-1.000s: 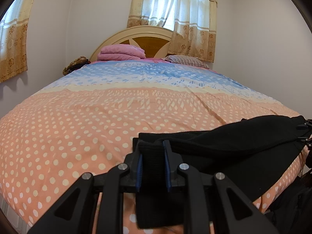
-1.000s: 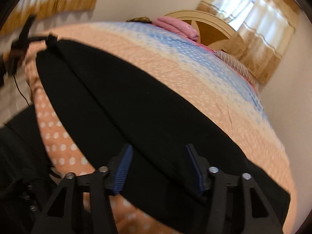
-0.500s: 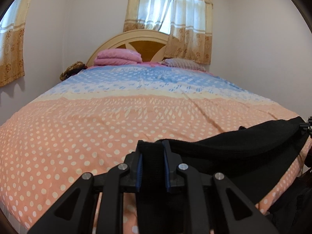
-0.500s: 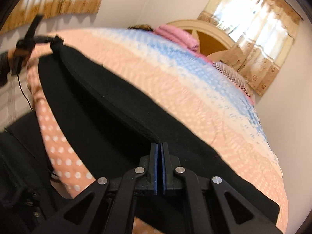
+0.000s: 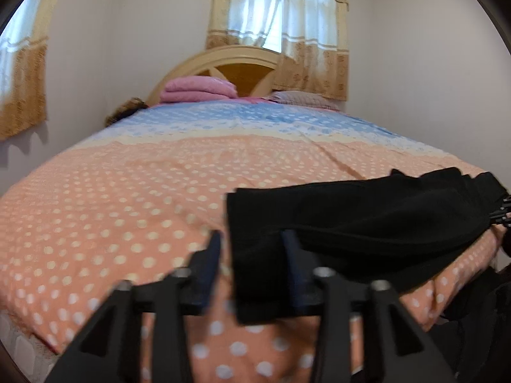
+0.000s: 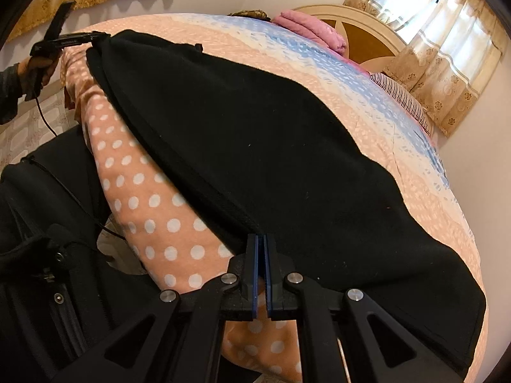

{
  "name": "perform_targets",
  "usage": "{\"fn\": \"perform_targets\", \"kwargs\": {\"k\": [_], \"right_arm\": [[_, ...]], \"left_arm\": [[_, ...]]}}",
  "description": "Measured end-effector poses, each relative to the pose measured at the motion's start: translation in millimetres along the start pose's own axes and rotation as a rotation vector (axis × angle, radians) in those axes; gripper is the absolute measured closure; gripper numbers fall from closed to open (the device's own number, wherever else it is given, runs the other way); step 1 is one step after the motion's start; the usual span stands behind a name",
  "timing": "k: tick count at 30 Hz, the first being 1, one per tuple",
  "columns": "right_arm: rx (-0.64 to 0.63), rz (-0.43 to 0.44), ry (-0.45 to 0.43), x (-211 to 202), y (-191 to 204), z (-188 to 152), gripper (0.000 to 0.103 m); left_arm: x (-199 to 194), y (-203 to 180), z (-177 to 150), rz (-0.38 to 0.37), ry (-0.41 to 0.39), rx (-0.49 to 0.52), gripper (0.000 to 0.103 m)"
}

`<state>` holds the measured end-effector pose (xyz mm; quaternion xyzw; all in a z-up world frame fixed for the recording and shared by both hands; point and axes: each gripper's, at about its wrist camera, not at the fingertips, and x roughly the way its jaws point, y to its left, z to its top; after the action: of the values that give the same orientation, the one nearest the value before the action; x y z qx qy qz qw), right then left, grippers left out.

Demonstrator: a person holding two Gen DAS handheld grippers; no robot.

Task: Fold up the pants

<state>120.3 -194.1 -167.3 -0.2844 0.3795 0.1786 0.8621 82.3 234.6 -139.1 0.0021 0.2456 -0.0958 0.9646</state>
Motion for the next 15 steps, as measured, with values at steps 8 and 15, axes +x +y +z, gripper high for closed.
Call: {"fn": "perform_targets", "kwargs": {"k": [8,15], "right_arm": [[-0.001,-0.016,-0.009,-2.3,2.5,-3.0,0.100],[0.011,-0.016,-0.011,-1.0,-2.1,-2.1,0.099]], "left_arm": [[-26.8,23.4,-14.1,0.051,0.037,0.023,0.031],[-38.6,52.9,-27.9,0.153,0.063,-0.091,0.033]]}}
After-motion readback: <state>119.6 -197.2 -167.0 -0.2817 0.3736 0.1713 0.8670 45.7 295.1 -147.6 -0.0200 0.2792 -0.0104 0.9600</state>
